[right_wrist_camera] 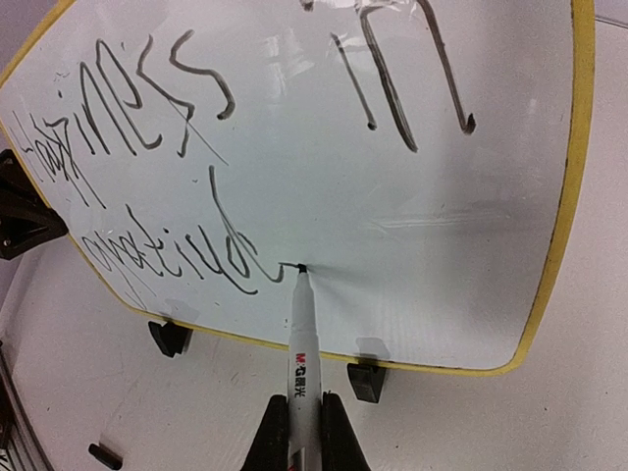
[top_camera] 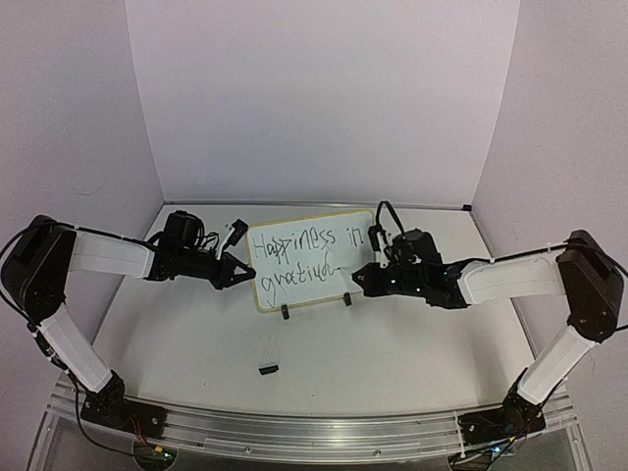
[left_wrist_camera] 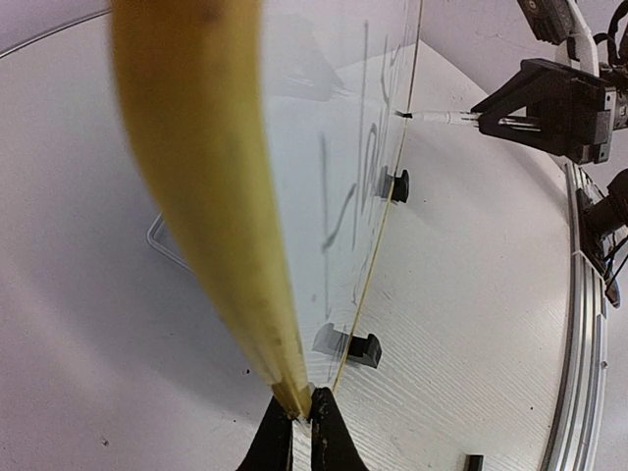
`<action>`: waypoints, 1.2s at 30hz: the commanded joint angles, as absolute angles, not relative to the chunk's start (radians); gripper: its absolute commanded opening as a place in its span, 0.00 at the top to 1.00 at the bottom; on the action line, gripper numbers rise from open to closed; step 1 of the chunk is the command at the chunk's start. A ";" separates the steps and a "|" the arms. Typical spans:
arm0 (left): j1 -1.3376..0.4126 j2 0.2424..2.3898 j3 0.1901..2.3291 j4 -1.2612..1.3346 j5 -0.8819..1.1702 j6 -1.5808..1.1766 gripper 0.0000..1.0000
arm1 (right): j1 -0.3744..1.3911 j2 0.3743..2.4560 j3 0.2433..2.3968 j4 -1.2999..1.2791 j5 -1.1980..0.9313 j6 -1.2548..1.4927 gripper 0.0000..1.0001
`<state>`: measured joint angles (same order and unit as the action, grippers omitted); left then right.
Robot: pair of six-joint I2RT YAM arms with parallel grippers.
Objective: Write a sentence on the whiteboard
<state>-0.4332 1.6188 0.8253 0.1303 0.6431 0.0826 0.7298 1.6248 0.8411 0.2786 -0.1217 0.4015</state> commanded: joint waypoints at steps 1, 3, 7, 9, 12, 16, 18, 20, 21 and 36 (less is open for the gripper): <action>-0.428 1.609 0.848 0.107 0.549 0.122 1.00 | 0.720 1.572 0.847 0.290 -0.078 0.392 1.00; -0.428 1.609 0.848 0.107 0.549 0.122 1.00 | 0.719 1.568 0.854 0.289 -0.082 0.385 1.00; -0.428 1.609 0.849 0.108 0.550 0.121 1.00 | 0.719 1.588 0.874 0.290 -0.106 0.374 1.00; -0.429 1.609 0.849 0.107 0.550 0.122 1.00 | 0.719 1.606 0.887 0.290 -0.125 0.371 1.00; -0.427 1.607 0.849 0.106 0.549 0.122 1.00 | 0.719 1.631 0.899 0.291 -0.151 0.370 1.00; -0.429 1.609 0.849 0.105 0.548 0.122 1.00 | 0.719 1.650 0.900 0.295 -0.166 0.372 1.00; -0.428 1.611 0.850 0.106 0.549 0.121 1.00 | 0.719 1.656 0.899 0.294 -0.167 0.375 1.00; -0.428 1.611 0.849 0.106 0.550 0.122 1.00 | 0.719 1.663 0.895 0.294 -0.169 0.381 1.00; -0.428 1.612 0.849 0.106 0.550 0.122 1.00 | 0.719 1.666 0.891 0.294 -0.170 0.385 1.00; -0.428 1.610 0.850 0.106 0.549 0.123 1.00 | 0.720 1.654 0.845 0.282 -0.142 0.412 1.00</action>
